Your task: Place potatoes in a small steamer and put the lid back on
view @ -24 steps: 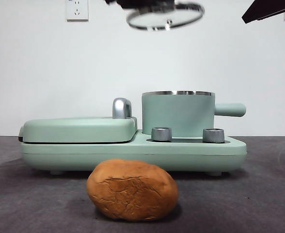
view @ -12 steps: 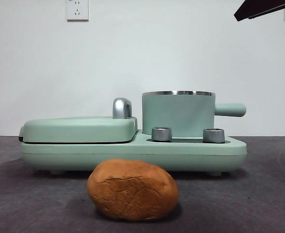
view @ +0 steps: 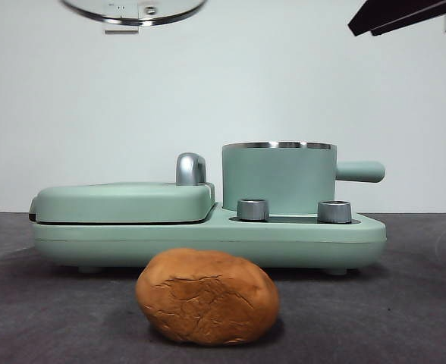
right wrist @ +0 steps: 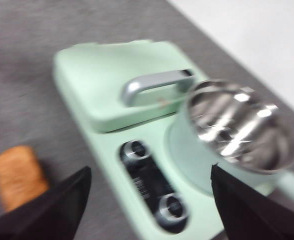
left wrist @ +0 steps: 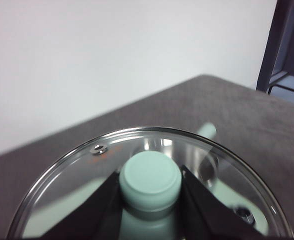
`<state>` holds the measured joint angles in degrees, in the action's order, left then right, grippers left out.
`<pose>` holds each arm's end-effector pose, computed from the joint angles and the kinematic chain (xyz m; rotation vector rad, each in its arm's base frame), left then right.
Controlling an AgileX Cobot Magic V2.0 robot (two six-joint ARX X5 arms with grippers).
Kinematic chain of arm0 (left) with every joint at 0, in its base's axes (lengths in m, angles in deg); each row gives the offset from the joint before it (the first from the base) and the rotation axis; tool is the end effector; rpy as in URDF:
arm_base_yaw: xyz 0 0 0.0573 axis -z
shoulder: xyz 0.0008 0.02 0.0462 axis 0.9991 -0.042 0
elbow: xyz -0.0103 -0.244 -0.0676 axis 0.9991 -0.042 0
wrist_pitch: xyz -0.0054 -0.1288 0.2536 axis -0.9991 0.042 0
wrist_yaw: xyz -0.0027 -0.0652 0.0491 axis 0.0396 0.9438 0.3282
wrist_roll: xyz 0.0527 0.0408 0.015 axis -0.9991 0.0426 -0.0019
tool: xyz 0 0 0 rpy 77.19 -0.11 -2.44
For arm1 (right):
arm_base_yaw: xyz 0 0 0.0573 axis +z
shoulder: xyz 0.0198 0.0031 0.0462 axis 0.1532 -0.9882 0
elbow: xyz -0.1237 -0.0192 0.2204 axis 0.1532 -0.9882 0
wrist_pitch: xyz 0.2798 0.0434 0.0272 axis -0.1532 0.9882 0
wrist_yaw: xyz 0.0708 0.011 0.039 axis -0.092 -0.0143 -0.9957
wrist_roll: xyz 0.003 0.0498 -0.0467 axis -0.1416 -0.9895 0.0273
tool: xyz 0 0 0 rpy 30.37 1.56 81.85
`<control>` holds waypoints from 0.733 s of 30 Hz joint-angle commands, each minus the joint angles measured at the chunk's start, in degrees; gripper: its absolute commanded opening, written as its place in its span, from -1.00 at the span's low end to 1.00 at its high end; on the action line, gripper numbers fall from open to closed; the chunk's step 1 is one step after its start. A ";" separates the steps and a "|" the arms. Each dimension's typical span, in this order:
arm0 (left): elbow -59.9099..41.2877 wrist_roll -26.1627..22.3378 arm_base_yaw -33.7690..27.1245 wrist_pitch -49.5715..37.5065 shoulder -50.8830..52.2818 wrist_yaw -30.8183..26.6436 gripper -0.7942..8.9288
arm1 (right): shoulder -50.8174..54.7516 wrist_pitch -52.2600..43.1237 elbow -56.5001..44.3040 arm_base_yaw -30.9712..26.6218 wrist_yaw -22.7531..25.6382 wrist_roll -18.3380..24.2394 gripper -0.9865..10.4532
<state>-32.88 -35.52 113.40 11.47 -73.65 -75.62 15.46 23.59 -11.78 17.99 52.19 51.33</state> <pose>0.2484 -0.1341 0.3522 0.0752 0.1350 -0.7027 0.1933 0.1180 0.2787 -0.4450 0.2592 0.9060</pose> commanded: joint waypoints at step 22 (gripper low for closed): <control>-1.22 -1.77 -4.39 11.47 12.02 -0.98 -0.81 | -32.09 10.05 12.31 29.33 12.24 -0.96 -0.15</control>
<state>-35.09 -35.93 108.98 24.87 -61.61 -76.60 -15.36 34.32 -0.18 46.47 64.17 50.41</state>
